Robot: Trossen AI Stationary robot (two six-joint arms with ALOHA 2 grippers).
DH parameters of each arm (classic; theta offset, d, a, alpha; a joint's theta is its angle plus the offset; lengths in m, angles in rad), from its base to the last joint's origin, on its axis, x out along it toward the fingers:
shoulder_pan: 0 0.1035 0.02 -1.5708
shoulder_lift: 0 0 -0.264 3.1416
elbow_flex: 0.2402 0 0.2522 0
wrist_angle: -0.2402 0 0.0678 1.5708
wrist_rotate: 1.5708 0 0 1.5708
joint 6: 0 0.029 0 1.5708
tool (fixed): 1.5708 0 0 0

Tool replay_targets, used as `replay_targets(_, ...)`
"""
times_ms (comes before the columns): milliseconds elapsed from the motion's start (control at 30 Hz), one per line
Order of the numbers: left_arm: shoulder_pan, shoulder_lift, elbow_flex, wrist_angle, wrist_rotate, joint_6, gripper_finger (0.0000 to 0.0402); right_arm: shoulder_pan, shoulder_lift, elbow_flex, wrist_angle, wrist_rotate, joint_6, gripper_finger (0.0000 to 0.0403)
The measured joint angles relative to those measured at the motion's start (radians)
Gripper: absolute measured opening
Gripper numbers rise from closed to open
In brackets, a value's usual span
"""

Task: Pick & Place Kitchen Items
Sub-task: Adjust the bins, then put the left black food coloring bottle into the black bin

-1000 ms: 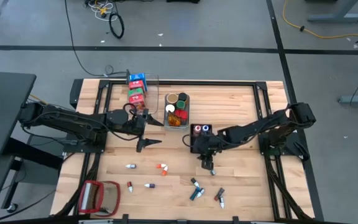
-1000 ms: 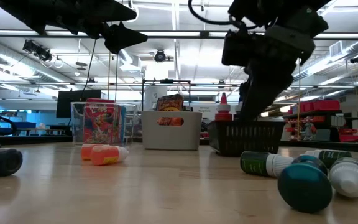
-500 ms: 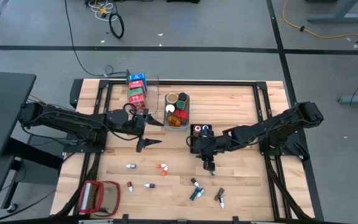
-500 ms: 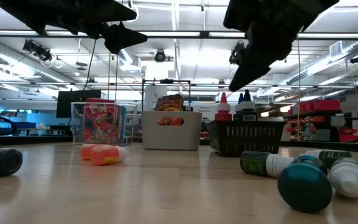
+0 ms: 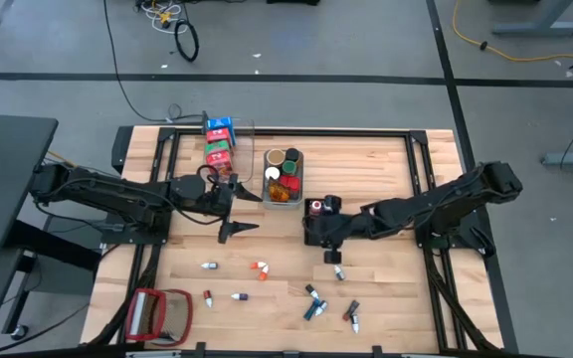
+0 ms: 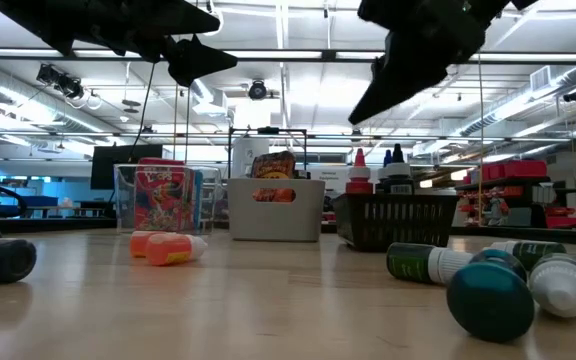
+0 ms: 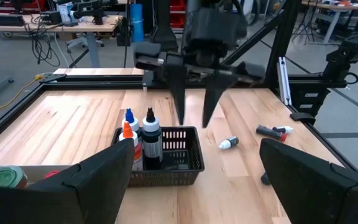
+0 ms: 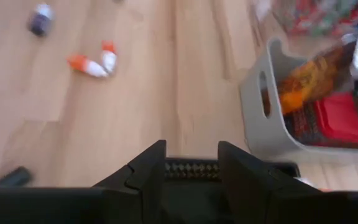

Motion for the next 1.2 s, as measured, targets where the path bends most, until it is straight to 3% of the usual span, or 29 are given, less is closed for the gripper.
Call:
replay_targets(300, 0.0, 0.0, 0.0, 0.051, -0.013, 0.038, 0.0355, 0.004, -0.235, -0.01, -0.12, -0.056, 0.012, 0.0156)
replay_targets(533, 0.0, 0.0, 0.0, 0.064, -0.029, -0.029, 0.0355, -0.004, -0.471, -0.264, 0.181, -0.052, -0.174, 0.0156)
replay_targets(633, 0.0, 0.0, 0.0, 0.066, -0.039, -0.075, 0.0355, -0.04, -0.566, -0.355, 0.224, 0.03, -0.14, 0.0156)
replay_targets(833, 0.0, 0.0, 0.0, 0.111, -0.157, -0.037, 0.0355, -0.091, -0.705, -0.453, 0.284, 0.278, -0.104, 0.0156)
replay_targets(1000, 0.0, 0.0, 0.0, 0.044, -0.319, -0.058, 0.0355, -0.109, -0.729, -0.495, 0.379, 0.312, -0.107, 0.0156)
replay_targets(1200, 0.002, 0.0, 0.027, -0.112, -0.26, -0.012, 0.0349, -0.138, -0.695, -0.502, 0.578, 0.382, -0.277, 0.0156)
